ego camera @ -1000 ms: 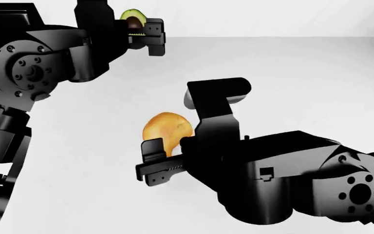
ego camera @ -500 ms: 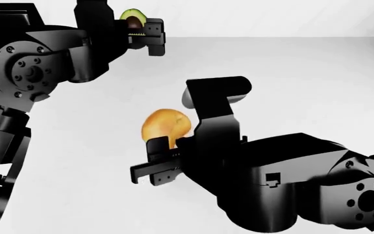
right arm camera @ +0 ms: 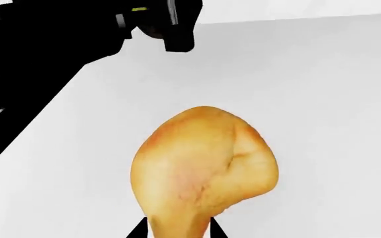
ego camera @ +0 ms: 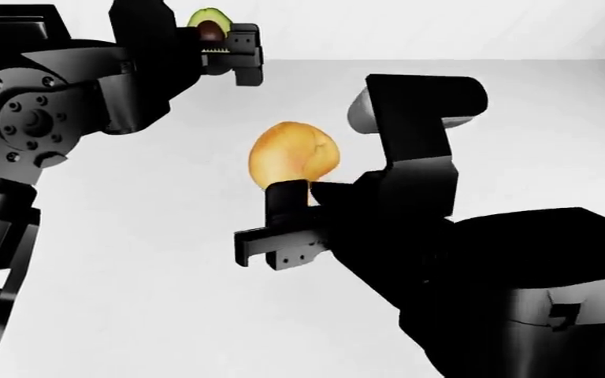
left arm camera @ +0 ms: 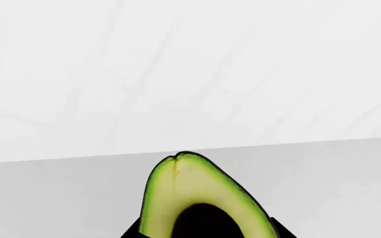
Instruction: Place both pans onto different burners. Then place the avocado and the chicken breast on different pans.
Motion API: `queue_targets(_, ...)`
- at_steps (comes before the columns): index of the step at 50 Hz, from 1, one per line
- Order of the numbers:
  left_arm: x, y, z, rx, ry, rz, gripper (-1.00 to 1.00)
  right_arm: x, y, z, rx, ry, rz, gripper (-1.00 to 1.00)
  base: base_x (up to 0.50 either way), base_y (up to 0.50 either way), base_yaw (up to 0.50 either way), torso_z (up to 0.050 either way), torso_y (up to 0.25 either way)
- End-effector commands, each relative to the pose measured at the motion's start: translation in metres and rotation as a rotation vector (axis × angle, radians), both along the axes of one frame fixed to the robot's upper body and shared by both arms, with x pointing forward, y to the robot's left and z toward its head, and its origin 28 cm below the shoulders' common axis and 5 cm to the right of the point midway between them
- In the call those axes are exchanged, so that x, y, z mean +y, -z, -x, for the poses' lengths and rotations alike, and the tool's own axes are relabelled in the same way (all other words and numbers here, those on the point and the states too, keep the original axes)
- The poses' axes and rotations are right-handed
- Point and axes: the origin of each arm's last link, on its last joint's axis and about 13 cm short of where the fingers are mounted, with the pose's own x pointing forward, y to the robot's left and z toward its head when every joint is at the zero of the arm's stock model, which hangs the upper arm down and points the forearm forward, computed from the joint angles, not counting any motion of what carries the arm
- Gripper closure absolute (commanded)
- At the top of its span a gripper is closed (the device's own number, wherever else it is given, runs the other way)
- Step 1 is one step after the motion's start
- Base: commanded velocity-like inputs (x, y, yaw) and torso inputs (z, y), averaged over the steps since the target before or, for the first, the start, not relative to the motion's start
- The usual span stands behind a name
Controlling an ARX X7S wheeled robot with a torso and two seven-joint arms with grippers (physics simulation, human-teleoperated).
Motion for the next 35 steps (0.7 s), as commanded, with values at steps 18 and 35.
queue_targets(18,0.0,-0.004,-0.002,-0.015,-0.045,0.001,1.0,-0.056,-0.021,0.005,-0.137,-0.106,-0.015,1.0,0.0,0.0,0.0,0.0,0.0)
queue_targets(35,-0.005,-0.005,0.0,-0.013,-0.027,-0.002,1.0,-0.073,-0.029,0.009,-0.17,-0.096,-0.071,1.0,0.0,0.0,0.0,0.001,0.11)
